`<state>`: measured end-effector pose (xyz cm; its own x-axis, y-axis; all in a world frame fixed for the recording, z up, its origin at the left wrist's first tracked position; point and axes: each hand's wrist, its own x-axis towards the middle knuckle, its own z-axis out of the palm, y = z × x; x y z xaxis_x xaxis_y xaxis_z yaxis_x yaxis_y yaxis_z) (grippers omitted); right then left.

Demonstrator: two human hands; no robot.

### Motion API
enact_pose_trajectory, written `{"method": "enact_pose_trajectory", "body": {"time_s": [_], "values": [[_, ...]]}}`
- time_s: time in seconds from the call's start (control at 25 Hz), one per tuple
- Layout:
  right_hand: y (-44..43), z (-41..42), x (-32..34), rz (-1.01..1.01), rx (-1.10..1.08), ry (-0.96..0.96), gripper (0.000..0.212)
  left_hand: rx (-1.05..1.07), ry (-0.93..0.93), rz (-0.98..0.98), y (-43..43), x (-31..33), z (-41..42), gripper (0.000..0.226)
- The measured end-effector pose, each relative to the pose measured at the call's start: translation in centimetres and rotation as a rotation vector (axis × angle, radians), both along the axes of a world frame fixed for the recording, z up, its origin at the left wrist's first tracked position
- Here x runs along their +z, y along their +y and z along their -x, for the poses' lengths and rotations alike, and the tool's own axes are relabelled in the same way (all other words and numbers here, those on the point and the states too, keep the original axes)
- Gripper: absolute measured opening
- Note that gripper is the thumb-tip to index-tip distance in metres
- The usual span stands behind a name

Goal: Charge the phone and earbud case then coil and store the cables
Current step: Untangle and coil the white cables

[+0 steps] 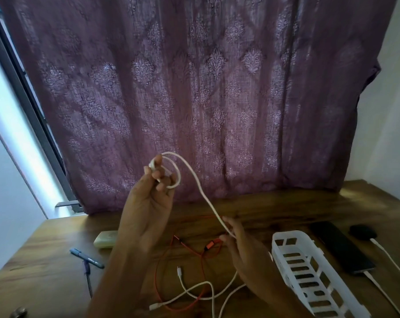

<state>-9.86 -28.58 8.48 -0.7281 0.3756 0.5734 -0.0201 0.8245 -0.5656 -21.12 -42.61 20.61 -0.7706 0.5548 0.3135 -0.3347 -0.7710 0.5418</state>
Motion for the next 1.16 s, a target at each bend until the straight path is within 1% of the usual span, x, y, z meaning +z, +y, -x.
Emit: {"method": "enact_pose_trajectory", "body": {"time_s": [0.08, 0.16, 0.2, 0.24, 0.28, 0.32, 0.4, 0.48, 0.56, 0.68, 0.76, 0.88, 1.0, 1.16], "values": [[-0.3, -0.6, -1.5, -0.205, -0.053, 0.009, 0.041, 0.068, -0.035, -0.001, -0.2, 0.0, 0.6, 0.027], [-0.7, -0.8, -2.2, -0.379, -0.053, 0.042, 0.054, 0.119, -0.022, 0.023, -0.1, -0.5, 0.8, 0.022], [-0.7, -0.9, -2.4, -0.468, -0.07, 0.081, 0.051, 0.153, 0.001, 0.049, 0.0, -0.8, 0.7, 0.021], [-0.7, -1.3, -2.0, -0.535, -0.07, 0.133, 0.04, 0.2, 0.028, 0.083, 0.2, -1.3, 0.8, 0.018], [-0.8, -1.7, -1.6, -0.556, -0.052, 0.182, 0.028, 0.258, 0.054, 0.128, 0.4, -1.8, 0.7, 0.017], [-0.8, -2.0, -1.1, -0.553, -0.029, 0.222, 0.026, 0.322, 0.083, 0.191, 0.5, -2.3, 0.8, 0.017], [-1.0, -2.4, -0.1, -0.543, 0.034, 0.278, 0.034, 0.475, 0.184, 0.374, 0.9, -3.4, 0.7, 0.016], [-1.2, -2.4, 1.2, -0.547, 0.081, 0.319, 0.028, 0.582, 0.333, 0.531, 1.1, -4.6, 0.5, 0.015], [-1.2, -2.2, 2.5, -0.555, 0.08, 0.387, 0.022, 0.601, 0.459, 0.618, 1.6, -5.6, 0.1, 0.015], [-1.3, -1.8, 4.6, -0.499, 0.095, 0.484, 0.015, 0.543, 0.595, 0.697, 2.3, -6.8, -0.3, 0.013], [-0.8, -1.4, 6.1, -0.453, 0.116, 0.529, 0.014, 0.497, 0.66, 0.738, 2.7, -7.2, -0.7, 0.016], [0.4, -0.7, 8.3, -0.417, 0.097, 0.603, 0.024, 0.39, 0.734, 0.783, 2.8, -6.7, -1.8, 0.015], [1.8, 0.3, 9.8, -0.361, 0.041, 0.631, 0.03, 0.195, 0.64, 0.746, 2.6, -5.7, -3.0, 0.025], [3.8, 1.8, 10.3, -0.186, 0.008, 0.607, 0.036, 0.004, 0.465, 0.642, 2.3, -5.1, -4.0, 0.035]]}}
